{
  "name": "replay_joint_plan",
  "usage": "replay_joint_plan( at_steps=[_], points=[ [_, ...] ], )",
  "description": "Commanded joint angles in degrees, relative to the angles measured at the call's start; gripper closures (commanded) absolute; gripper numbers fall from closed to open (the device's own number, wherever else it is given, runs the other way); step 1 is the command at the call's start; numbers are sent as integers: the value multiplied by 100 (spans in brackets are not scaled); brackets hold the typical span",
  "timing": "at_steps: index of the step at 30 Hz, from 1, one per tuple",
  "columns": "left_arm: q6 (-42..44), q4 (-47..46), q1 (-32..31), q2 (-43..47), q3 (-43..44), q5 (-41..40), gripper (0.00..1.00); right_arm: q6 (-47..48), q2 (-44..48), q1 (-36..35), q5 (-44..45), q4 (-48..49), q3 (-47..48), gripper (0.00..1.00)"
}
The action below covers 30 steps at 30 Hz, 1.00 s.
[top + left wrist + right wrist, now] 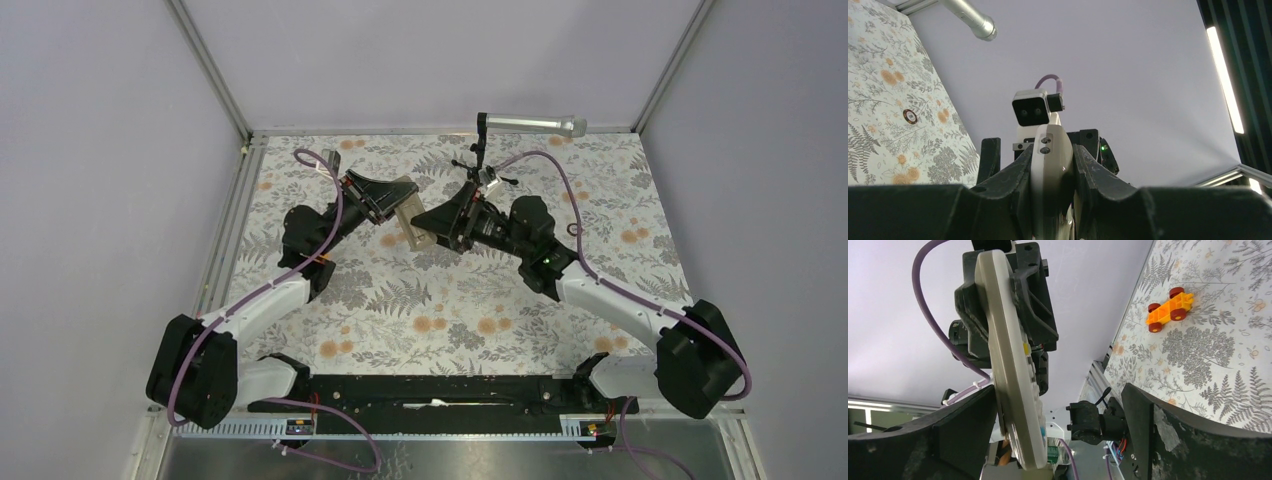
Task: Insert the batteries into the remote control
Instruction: Load the battery cover into the remote control.
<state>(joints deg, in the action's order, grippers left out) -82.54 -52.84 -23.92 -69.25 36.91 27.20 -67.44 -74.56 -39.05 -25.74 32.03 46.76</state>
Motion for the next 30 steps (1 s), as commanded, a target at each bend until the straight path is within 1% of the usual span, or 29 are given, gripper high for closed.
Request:
replay_joint_plan(
  at_steps=[1,3,6,14,15,17,19,22,26,28,30],
  points=[
    [-134,-858,54,-15,317,-234,100,237,379,56,383,396,-342,0],
    [-95,-760,55,-18,339,-273,100,407,481,60,452,381,-363,0],
    [-86,-625,54,-27,336,-359,100,565,461,56,351,307,-302,4],
    [-68,-213,54,4,419,-456,100,626,127,59,-251,484,-116,21],
    [-77,-170,54,8,427,-464,100,620,98,62,-268,478,-108,22],
    [-55,-7,54,29,461,-495,100,618,108,55,-240,497,-135,20],
    [45,212,54,87,477,-540,100,644,190,62,-82,403,-142,12],
    [290,832,54,194,548,-636,100,783,352,58,279,-183,4,7],
    [598,1376,54,343,527,-870,100,816,541,55,834,-1170,344,4],
    [625,1321,54,368,467,-945,100,603,525,60,904,-1577,515,3],
    [614,1178,54,348,419,-1006,100,371,425,62,829,-1697,623,3]
  ],
)
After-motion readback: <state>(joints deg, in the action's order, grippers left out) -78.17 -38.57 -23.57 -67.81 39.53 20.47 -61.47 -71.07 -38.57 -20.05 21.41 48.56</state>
